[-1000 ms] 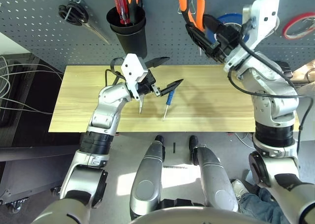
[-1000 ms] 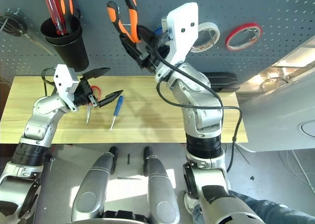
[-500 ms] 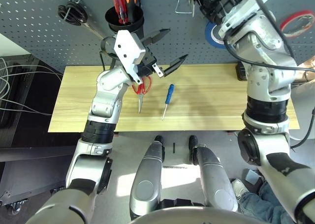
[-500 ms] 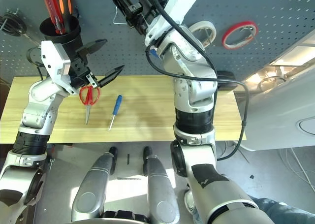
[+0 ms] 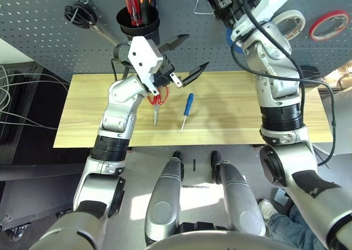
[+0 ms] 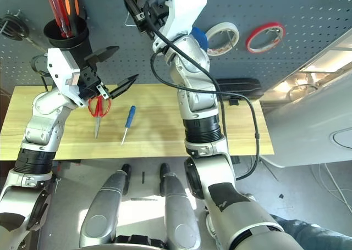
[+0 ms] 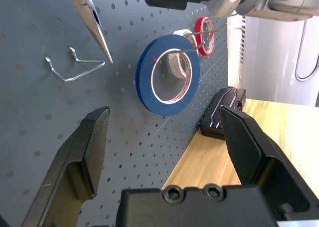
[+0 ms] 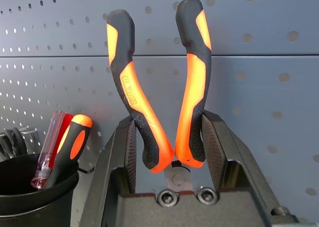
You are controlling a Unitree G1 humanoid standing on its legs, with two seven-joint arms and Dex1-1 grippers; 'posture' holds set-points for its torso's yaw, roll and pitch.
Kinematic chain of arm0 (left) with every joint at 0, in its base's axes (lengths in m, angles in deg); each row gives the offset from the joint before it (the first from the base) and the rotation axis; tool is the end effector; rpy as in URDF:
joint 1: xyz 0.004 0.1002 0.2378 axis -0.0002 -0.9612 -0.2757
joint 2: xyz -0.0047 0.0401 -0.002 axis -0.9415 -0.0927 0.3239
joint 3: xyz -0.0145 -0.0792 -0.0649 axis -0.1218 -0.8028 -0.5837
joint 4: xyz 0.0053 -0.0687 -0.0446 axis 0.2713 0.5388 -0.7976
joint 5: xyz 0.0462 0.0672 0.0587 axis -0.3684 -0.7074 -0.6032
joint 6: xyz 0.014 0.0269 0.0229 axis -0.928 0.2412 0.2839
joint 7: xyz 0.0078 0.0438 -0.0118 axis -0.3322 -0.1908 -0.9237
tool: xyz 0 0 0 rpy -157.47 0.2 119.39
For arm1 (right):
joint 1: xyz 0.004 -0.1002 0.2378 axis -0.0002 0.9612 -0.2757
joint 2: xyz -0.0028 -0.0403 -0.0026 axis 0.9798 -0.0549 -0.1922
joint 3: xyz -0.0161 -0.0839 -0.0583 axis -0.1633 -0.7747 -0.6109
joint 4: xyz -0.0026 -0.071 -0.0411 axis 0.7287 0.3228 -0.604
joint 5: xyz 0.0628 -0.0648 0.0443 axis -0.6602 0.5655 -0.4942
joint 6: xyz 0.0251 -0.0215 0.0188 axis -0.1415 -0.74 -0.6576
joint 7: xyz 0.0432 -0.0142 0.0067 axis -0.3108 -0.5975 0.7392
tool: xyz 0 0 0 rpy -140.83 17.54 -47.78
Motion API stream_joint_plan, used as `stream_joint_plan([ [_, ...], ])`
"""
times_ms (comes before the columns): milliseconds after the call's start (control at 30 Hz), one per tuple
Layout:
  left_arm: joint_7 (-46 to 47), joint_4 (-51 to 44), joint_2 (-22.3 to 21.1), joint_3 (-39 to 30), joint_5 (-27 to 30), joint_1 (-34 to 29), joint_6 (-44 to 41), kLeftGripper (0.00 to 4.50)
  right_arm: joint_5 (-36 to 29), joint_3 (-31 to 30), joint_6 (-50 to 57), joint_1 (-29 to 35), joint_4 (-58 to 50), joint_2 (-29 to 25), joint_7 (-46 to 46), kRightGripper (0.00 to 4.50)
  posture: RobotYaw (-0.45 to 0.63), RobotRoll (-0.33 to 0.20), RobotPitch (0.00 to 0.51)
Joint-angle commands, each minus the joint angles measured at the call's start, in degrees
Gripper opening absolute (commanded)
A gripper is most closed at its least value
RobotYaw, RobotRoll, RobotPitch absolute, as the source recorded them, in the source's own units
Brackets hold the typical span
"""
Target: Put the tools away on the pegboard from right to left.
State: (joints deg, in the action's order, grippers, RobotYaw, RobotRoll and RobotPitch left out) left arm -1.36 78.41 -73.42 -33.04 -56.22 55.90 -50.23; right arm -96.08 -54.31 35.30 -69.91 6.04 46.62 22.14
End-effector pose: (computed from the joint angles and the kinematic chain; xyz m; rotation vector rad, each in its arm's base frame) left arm 0.2914 0.1719 0.2002 0.3551 -0.5543 -0.8675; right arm 0.3056 -0.0890 0.2809 -0.0618 -0.7484 0.5841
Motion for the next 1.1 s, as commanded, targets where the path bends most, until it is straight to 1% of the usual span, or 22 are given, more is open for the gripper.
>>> stream_joint_plan([
  [33, -0.19, -0.18, -0.46, 0.17, -0.05, -1.26, -0.08, 4.5, 0.21, -0.15, -3.27, -1.6, 0.23, 0.74, 0.1, 2.08, 0.17, 0.0, 0.387],
  [300, 0.07, -0.12, -0.49, 0.34, -0.13, -1.59, -0.09, 4.5, 0.7, 0.23, -7.4, -3.25, 3.91, 0.66, 0.63, 2.08, 0.17, 0.0, 0.394],
  [633, 0.03, -0.19, -0.63, 0.46, -0.09, -1.55, -0.32, 4.5, 2.28, -0.49, -13.48, -3.81, 11.16, 1.96, 1.05, 2.08, 0.17, 0.0, 0.404],
  [867, 0.23, -1.0, -0.92, 0.43, -0.1, -2.32, -0.57, 4.5, 2.97, -0.81, -16.55, -4.59, 14.1, 2.98, 0.82, 2.08, 0.18, 0.0, 0.408],
  [1100, 0.75, -1.43, -0.74, 0.57, -0.23, -2.81, -0.72, 4.5, 4.2, -1.22, -20.5, -4.53, 18.94, 3.04, 0.61, 2.08, 0.19, 0.0, 0.414],
])
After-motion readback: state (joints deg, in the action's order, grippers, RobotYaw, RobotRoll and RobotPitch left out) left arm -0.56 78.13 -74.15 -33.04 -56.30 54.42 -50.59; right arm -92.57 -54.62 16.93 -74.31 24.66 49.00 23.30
